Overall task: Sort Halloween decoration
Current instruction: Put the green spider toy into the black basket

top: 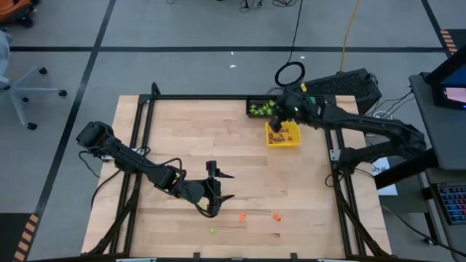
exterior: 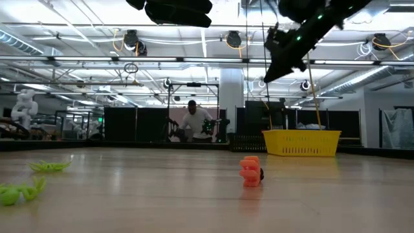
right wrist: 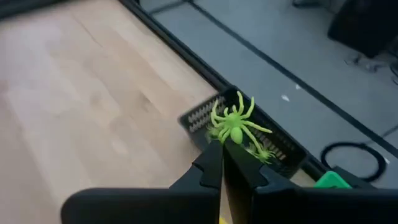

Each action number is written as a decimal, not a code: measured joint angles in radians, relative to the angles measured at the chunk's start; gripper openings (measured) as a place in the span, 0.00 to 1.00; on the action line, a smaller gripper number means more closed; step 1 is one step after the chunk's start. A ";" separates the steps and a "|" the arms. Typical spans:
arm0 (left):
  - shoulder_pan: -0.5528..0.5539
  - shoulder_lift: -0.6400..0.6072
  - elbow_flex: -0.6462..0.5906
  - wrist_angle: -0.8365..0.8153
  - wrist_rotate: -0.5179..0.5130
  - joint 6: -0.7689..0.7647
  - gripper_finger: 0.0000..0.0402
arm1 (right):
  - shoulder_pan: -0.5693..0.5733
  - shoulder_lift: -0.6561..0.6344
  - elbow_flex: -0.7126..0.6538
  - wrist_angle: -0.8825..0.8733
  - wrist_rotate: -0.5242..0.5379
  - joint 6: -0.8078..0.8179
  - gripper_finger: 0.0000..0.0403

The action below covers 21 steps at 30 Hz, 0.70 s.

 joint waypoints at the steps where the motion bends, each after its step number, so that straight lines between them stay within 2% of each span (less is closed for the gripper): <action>1: 0.000 0.000 0.000 0.000 0.000 0.000 0.74 | -0.021 0.026 0.012 -0.004 -0.014 -0.007 0.00; 7: 0.000 0.000 0.000 -0.001 0.000 0.000 0.74 | -0.101 0.182 0.126 -0.036 -0.028 -0.048 0.00; 15: 0.000 0.000 0.000 -0.002 0.000 0.000 0.74 | -0.163 0.393 0.317 -0.184 -0.084 -0.076 0.00; 21: 0.000 0.000 0.000 -0.004 0.000 -0.001 0.74 | -0.192 0.501 0.386 -0.238 -0.127 -0.091 0.00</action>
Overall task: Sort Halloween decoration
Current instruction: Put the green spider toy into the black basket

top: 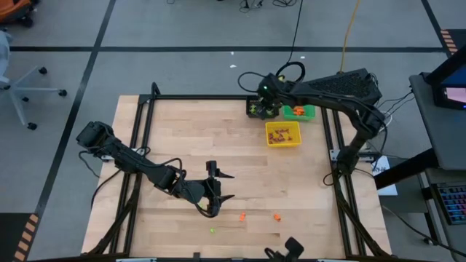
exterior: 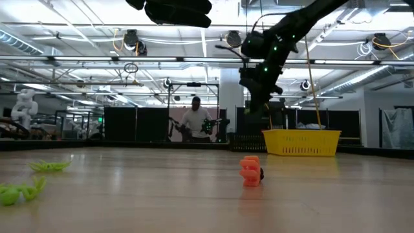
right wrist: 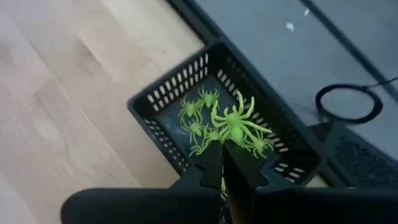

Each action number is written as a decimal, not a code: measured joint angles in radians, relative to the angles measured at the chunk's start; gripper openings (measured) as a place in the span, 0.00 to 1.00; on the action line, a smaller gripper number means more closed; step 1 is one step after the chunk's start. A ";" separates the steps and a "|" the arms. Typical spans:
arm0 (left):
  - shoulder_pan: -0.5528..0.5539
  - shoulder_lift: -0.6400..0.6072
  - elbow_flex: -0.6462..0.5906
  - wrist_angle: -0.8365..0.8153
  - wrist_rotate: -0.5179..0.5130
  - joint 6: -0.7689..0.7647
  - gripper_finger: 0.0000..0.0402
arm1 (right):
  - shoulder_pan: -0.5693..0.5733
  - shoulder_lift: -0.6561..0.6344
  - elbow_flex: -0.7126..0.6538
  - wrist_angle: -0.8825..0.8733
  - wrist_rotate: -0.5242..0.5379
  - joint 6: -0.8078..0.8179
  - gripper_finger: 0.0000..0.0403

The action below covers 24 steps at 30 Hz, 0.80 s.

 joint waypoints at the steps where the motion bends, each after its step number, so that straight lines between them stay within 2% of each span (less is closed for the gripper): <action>1: 0.000 0.000 0.000 0.000 0.000 0.000 0.74 | -0.006 0.013 0.000 0.000 -0.007 0.000 0.00; 13: 0.000 0.000 0.000 -0.004 0.000 -0.001 0.74 | -0.060 0.101 0.000 -0.040 -0.050 0.027 0.01; 24: 0.000 0.000 0.000 -0.003 0.000 -0.001 0.74 | -0.052 0.047 0.000 -0.133 -0.080 0.010 0.28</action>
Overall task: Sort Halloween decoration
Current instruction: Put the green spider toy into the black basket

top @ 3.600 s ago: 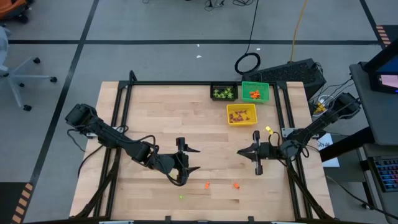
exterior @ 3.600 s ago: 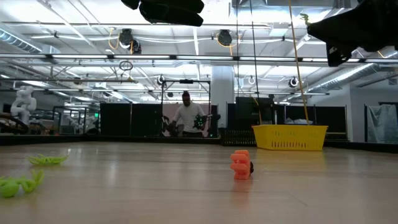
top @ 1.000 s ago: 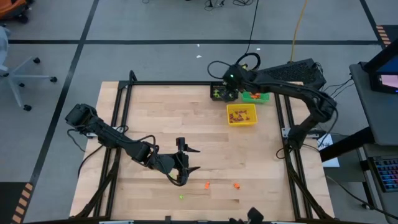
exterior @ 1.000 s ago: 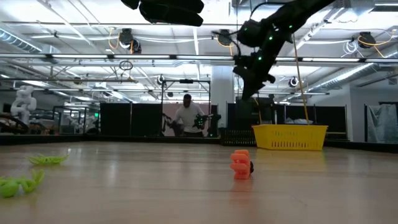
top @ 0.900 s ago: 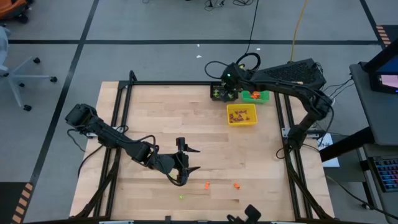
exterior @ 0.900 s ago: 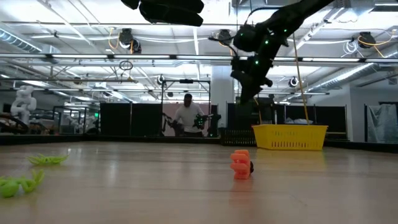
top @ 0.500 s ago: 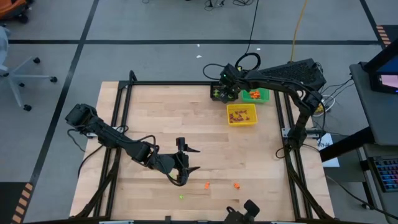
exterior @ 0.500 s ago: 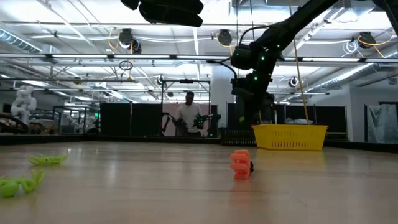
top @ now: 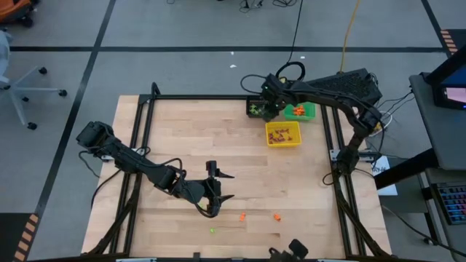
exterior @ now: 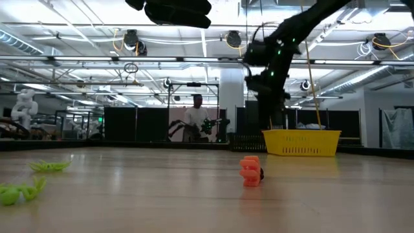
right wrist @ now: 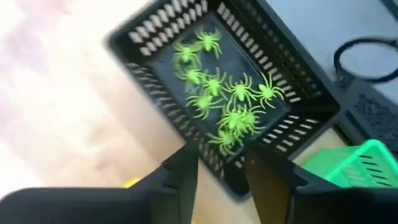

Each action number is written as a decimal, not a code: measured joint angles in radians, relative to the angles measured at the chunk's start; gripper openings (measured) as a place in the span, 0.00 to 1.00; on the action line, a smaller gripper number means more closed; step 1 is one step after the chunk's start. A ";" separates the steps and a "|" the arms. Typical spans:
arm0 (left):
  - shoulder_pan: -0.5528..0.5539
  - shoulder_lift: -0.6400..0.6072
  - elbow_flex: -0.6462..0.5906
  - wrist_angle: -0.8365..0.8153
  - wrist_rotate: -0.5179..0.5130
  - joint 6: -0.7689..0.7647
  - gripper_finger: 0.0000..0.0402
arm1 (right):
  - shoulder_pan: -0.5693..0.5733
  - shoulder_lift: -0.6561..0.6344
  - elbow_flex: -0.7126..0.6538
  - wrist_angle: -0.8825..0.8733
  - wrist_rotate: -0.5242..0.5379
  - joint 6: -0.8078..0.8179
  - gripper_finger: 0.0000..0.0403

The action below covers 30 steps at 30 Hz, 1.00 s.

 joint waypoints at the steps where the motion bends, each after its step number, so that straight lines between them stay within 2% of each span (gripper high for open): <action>1: 0.000 0.000 0.000 0.000 0.000 0.000 0.74 | 0.013 -0.018 0.000 -0.012 -0.002 0.000 0.30; 5: -0.005 0.000 0.000 -0.032 0.000 -0.013 0.74 | 0.092 -0.125 0.000 -0.059 -0.001 0.002 0.34; 8: -0.020 0.000 0.000 -0.066 0.000 -0.027 0.74 | 0.196 -0.229 0.000 -0.095 0.000 0.022 0.34; 15: -0.059 0.000 0.000 -0.073 0.000 -0.053 0.74 | 0.551 -0.473 -0.116 -0.097 0.056 0.168 0.33; 23: -0.087 0.000 0.000 -0.072 -0.001 -0.104 0.74 | 0.958 -0.650 -0.409 0.108 0.183 0.314 0.33; 27: -0.086 0.004 0.000 -0.072 -0.001 -0.195 0.74 | 1.094 -0.662 -0.527 0.250 0.187 0.326 0.33; 30: -0.092 0.028 0.000 -0.076 -0.001 -0.209 0.74 | 1.173 -0.641 -0.593 0.393 0.187 0.276 0.33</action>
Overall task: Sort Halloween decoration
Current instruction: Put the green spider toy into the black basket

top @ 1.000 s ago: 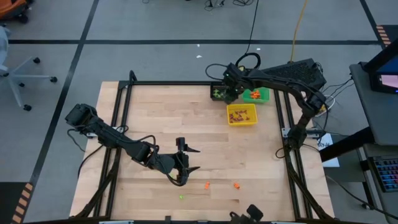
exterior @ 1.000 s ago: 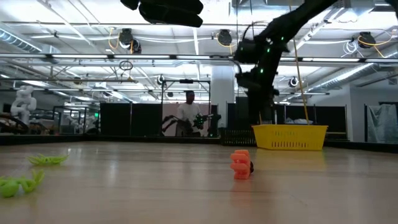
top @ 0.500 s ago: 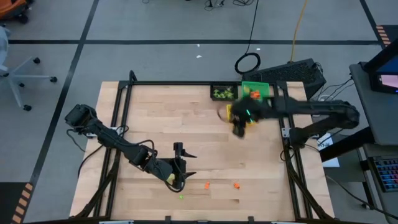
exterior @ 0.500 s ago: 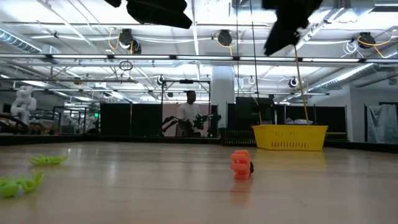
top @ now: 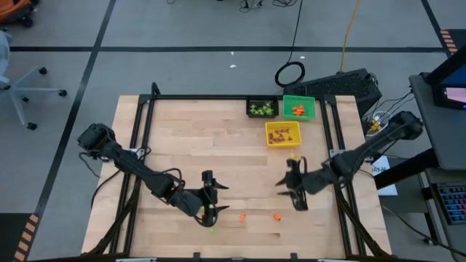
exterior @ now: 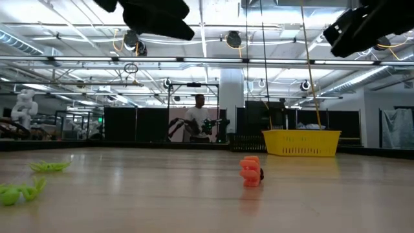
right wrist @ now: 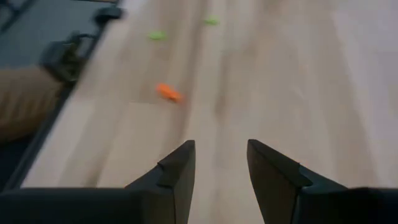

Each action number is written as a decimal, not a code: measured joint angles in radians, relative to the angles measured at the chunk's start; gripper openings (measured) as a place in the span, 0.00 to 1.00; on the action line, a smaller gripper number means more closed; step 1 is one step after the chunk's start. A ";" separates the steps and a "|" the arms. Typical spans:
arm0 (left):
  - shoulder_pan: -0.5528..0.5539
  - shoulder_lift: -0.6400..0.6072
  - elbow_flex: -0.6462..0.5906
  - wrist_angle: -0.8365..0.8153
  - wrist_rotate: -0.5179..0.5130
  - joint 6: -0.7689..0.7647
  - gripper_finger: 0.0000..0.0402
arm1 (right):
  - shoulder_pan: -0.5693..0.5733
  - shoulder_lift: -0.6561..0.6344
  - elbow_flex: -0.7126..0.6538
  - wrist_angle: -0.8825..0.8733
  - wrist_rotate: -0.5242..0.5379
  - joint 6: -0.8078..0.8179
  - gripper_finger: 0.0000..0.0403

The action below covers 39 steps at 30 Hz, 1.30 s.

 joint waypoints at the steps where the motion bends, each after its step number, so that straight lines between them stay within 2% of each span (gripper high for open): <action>1: -0.004 0.011 0.000 -0.003 0.000 0.000 0.74 | 0.022 0.010 -0.018 0.051 0.000 -0.019 0.33; 6: -0.036 0.078 0.000 0.042 0.003 -0.035 0.74 | 0.097 0.091 -0.067 0.270 0.001 -0.070 0.33; 13: -0.095 0.150 0.000 0.047 0.003 -0.055 0.74 | 0.121 0.267 -0.072 0.405 0.001 -0.077 0.33; 21: -0.158 0.128 0.002 -0.223 0.009 -0.305 0.74 | 0.121 0.435 -0.072 0.513 -0.001 -0.071 0.33; 25: -0.168 0.135 0.000 -0.410 0.096 -0.474 0.74 | 0.120 0.457 -0.072 0.558 -0.002 -0.101 0.33; 29: -0.186 0.136 0.000 -0.489 0.116 -0.522 0.74 | 0.120 0.457 -0.072 0.569 -0.001 -0.107 0.33; 33: -0.199 0.136 0.000 -0.512 0.116 -0.523 0.68 | 0.120 0.458 -0.072 0.573 0.001 -0.111 0.33; 39: -0.204 0.136 0.000 -0.531 0.100 -0.544 0.51 | 0.119 0.458 -0.072 0.573 0.001 -0.114 0.33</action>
